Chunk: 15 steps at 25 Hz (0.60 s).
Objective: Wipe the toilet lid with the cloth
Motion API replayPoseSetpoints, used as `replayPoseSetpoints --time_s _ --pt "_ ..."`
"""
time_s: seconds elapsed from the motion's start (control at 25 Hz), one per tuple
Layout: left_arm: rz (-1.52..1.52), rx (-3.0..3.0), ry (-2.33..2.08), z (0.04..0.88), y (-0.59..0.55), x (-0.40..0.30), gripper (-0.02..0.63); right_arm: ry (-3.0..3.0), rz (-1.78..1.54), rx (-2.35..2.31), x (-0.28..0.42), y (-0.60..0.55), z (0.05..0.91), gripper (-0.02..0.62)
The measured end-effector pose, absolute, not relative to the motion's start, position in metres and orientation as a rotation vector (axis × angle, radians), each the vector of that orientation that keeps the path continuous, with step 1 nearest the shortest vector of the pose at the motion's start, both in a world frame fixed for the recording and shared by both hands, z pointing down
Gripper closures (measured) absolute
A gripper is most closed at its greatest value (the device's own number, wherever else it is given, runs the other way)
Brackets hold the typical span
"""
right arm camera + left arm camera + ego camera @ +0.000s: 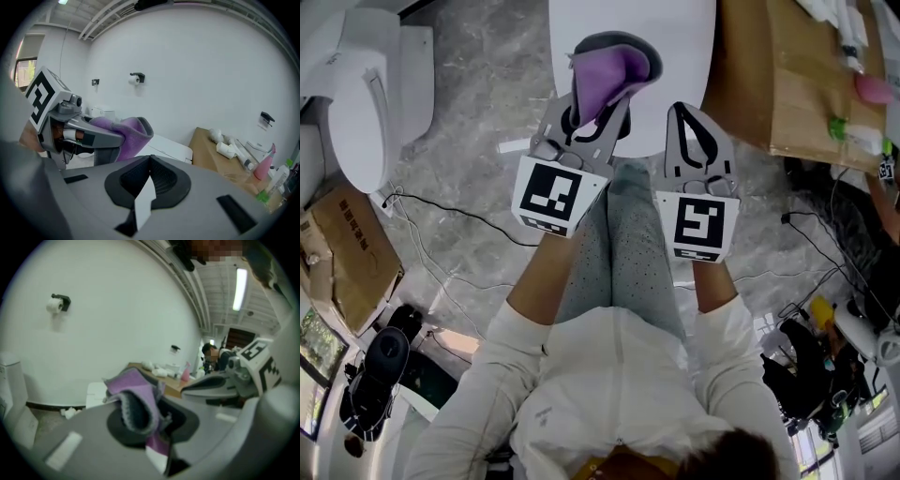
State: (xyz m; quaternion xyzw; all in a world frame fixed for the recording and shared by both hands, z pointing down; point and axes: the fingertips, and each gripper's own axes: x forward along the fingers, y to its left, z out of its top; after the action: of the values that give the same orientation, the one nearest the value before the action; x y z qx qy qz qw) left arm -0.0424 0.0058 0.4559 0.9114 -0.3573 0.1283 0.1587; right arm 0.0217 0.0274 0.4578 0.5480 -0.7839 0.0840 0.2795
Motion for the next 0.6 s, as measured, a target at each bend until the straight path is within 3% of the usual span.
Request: replayPoseSetpoints --time_s 0.32,0.6 --pt "0.468 2.55 -1.078 0.491 -0.035 -0.043 0.557 -2.147 0.254 1.456 0.032 -0.007 0.471 0.581" --pt "0.656 2.438 -1.141 0.57 -0.111 -0.057 0.557 -2.139 0.256 1.424 0.055 -0.048 0.482 0.58"
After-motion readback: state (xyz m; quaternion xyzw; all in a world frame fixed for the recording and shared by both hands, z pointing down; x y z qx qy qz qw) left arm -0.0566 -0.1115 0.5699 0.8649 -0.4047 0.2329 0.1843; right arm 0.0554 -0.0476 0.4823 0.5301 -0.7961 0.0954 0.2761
